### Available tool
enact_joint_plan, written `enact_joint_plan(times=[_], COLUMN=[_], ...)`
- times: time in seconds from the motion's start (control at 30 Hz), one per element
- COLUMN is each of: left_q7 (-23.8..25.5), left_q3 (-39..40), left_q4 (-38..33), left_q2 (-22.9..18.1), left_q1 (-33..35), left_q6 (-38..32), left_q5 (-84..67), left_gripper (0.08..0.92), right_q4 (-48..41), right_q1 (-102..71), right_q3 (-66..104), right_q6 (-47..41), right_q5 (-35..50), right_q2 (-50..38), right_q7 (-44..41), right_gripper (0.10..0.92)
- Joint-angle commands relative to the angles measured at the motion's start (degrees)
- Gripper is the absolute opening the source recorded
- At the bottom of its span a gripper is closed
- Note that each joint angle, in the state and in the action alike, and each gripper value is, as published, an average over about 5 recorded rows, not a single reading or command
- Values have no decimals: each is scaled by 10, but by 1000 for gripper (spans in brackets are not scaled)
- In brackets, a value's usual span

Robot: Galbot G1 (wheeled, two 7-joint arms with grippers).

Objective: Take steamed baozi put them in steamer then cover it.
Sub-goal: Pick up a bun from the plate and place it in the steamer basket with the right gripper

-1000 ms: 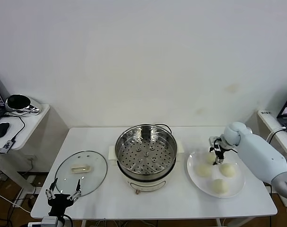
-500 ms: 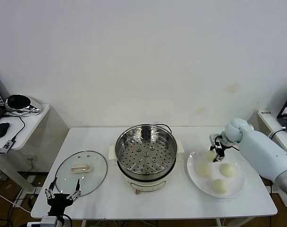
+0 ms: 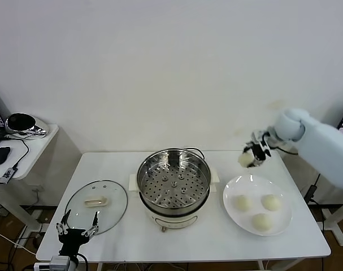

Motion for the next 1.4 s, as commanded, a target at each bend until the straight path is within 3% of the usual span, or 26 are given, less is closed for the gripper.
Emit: enact_joint_plan(times=[0.03,0.3,0.57,0.97,1.4], left_q7=[-1,-2,-2,-2,-2], left_q3=[-3,-17,-25,-30,-28], left_q4=[-2,-7,-13,-7,1], left_q2=[1,-3,-15,-19,-18], left_q1=[1,10,15,11,1], left_q6=[0,-8,-13,-15,-15], left_q5=[-6,-9,-9,-9,-9], left_gripper=[823,823,823,823,823], right_q4=[38,25,-22,-92,-152], right_q1=[133,147,109,32,-19], right_q3=[-121,-185,-210,-194,-168], right_q6=[13,105,217,348,399], right_q5=[100,106,2,-182,-258], right_q2=[35,170,262,287,299], right_q7=[17,50,59,99,127], right_gripper=[611,618,622,628,636])
